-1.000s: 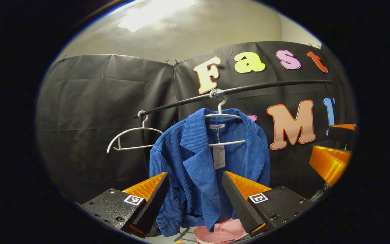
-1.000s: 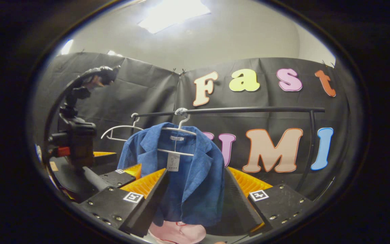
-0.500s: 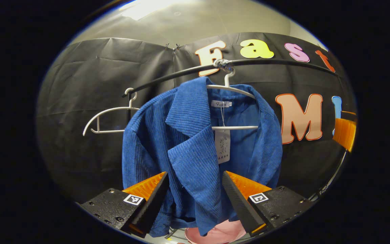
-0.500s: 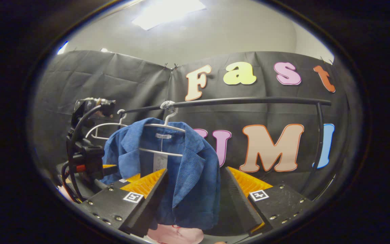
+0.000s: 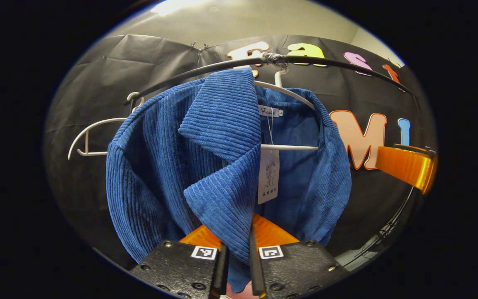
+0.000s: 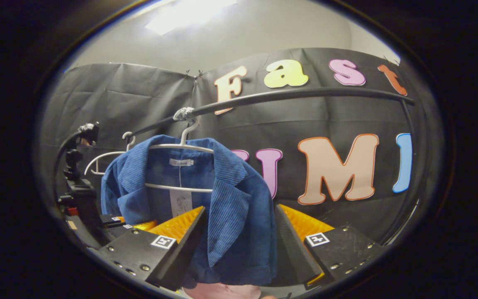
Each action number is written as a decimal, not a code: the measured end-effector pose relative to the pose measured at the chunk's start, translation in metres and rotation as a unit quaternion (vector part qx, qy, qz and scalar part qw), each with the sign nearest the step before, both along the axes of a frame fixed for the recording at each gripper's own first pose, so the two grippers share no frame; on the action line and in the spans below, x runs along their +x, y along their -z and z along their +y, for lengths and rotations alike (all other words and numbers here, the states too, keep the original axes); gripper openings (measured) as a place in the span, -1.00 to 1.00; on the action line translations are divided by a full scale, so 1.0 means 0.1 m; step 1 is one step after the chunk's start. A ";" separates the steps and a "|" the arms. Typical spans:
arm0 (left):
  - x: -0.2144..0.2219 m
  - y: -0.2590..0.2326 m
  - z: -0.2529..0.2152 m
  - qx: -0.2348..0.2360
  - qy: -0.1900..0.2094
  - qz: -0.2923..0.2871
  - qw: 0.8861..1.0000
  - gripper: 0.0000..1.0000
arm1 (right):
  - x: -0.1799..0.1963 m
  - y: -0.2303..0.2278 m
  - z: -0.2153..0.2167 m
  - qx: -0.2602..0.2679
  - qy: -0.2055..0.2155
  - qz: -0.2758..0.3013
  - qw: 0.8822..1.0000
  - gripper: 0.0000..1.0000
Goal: Grasp the clothes on the hanger with both hands and then place them into the laundry hamper below.
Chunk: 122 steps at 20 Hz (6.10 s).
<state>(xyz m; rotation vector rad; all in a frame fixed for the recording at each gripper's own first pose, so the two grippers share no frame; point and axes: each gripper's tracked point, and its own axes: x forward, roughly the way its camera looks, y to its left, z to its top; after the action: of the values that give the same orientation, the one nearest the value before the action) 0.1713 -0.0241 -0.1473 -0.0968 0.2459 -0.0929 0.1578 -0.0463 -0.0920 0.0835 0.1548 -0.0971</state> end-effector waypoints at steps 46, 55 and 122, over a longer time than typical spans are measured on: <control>-0.25 -1.53 1.64 0.072 -0.197 -0.103 0.972 -0.95 | 0.81 0.63 -0.62 -0.047 0.063 0.064 0.995 -0.84; -0.02 -1.64 1.91 0.080 -0.210 -0.116 0.967 -0.93 | 0.99 0.40 -0.98 -0.052 0.099 0.033 0.993 -0.84; 0.30 0.50 0.49 0.046 0.036 0.038 0.998 -0.89 | 0.71 1.57 0.19 -0.003 0.000 0.138 0.990 -0.84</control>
<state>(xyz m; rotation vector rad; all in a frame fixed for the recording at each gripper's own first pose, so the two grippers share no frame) 0.2009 0.0250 -0.1973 -0.0007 0.3285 -0.1495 0.2287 -0.0268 -0.2489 0.0631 0.4317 -0.1096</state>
